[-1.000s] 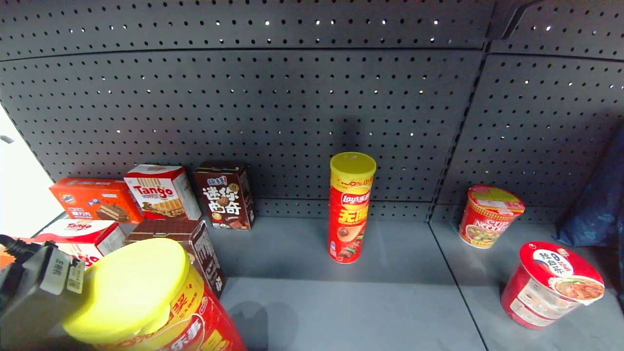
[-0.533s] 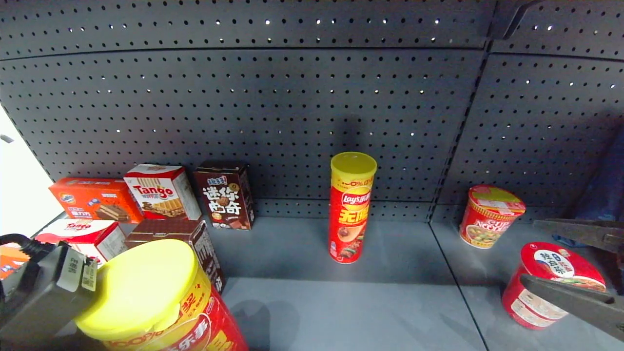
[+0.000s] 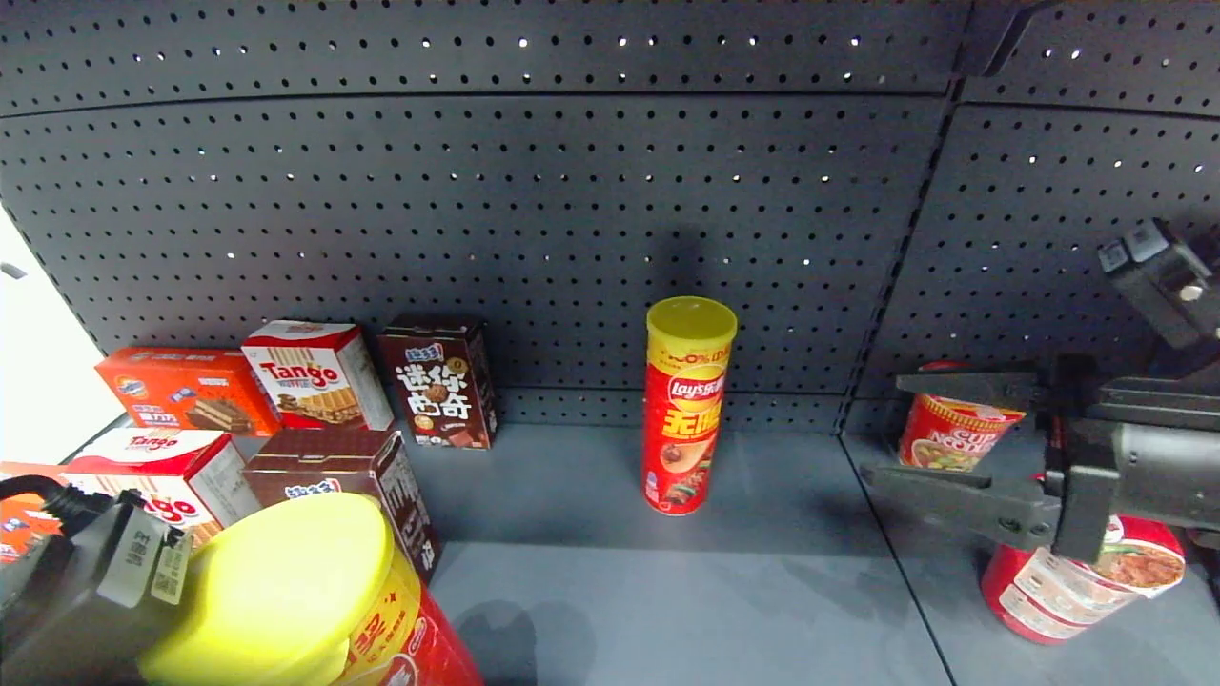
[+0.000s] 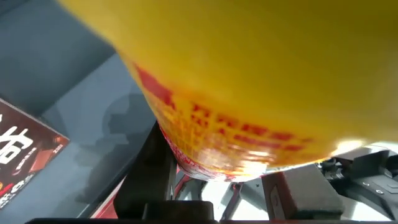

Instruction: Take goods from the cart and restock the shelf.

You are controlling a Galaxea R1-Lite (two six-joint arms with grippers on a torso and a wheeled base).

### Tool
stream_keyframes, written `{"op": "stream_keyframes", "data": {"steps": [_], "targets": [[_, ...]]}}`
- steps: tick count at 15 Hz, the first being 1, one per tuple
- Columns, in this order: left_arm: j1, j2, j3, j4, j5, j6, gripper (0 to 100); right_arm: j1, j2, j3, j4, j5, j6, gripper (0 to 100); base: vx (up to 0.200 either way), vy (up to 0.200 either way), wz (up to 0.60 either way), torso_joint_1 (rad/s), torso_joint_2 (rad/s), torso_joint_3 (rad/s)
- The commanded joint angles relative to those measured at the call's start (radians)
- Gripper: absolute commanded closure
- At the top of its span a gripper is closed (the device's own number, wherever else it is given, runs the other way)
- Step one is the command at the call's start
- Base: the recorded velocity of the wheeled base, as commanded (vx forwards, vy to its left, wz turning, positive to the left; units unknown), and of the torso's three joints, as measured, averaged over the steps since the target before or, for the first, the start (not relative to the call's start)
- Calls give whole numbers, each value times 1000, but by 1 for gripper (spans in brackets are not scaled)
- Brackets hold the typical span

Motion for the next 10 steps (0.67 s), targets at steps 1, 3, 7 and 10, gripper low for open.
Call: {"op": "stream_keyframes", "data": {"steps": [1, 3, 7, 10], "targets": [[-7, 0, 1, 0, 1, 0, 100, -2, 117, -21, -54, 21, -5, 0, 0, 0, 0, 0, 0, 0], [-5, 0, 5, 4, 1, 0, 100, -8, 172, -27, -106, 28, -5, 0, 0, 0, 0, 0, 0, 0], [-2, 3, -5, 1, 1, 0, 100, -38, 267, -103, -155, 148, -6, 0, 0, 0, 0, 0, 0, 0], [-1, 1, 1, 0, 1, -2, 100, -63, 348, -160, -201, 205, -8, 0, 0, 0, 0, 0, 0, 0]]}}
